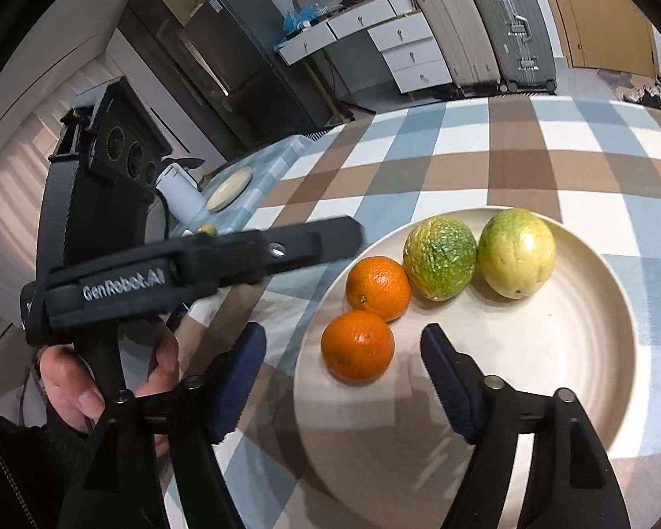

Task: Organize fruits
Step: 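Lower both oranges onto the plate beside the citruses and open both tools, then lift both open tools away from the plate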

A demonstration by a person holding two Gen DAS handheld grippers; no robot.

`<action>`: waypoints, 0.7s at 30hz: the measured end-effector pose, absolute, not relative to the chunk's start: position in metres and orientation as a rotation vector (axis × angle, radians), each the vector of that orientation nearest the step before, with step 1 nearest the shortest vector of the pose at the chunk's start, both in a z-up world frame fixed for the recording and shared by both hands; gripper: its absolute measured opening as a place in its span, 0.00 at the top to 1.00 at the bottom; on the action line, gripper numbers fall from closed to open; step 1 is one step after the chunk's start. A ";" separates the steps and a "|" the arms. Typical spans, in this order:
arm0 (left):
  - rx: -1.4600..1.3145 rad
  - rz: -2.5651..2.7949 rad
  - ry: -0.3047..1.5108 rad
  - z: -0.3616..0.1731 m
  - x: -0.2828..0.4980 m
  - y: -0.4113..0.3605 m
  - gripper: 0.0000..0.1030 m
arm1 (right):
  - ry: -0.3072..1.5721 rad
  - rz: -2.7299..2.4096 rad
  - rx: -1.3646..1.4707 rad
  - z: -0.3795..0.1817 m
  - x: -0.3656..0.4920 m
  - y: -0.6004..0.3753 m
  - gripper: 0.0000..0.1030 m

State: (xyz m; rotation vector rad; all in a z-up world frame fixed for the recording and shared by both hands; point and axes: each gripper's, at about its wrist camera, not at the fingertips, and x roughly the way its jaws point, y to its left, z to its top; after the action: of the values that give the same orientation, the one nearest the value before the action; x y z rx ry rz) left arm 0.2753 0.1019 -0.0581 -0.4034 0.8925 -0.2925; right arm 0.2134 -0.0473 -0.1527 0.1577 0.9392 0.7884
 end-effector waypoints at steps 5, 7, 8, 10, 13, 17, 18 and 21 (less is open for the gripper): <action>-0.356 -0.195 0.826 -0.029 0.238 0.102 0.21 | 0.885 0.767 0.147 -0.135 0.192 -0.066 0.15; -0.336 -0.149 0.784 -0.020 0.218 0.097 0.19 | 0.849 0.750 0.141 -0.129 0.181 -0.076 0.08; -0.330 -0.136 0.773 -0.016 0.209 0.093 0.18 | 0.835 0.737 0.137 -0.127 0.176 -0.081 0.06; -0.334 -0.121 0.758 -0.011 0.192 0.087 0.18 | 0.828 0.726 0.124 -0.126 0.168 -0.089 0.03; -0.316 -0.099 0.736 -0.006 0.168 0.074 0.16 | 0.825 0.702 0.116 -0.124 0.156 -0.103 0.03; -0.310 -0.067 0.705 -0.004 0.135 0.057 0.04 | 0.773 0.660 0.082 -0.116 0.137 -0.122 0.03; -0.316 -0.071 0.698 -0.004 0.126 0.053 0.01 | 0.762 0.652 0.080 -0.114 0.133 -0.125 0.02; -0.315 -0.071 0.691 -0.009 0.103 0.040 0.01 | 0.723 0.620 0.083 -0.110 0.120 -0.138 0.02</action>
State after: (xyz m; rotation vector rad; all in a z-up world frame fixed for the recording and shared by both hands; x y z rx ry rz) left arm 0.1028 0.0402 -0.0088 -0.3150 0.6907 -0.0706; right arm 0.1197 -0.1377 -0.1104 0.0830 0.7227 0.6197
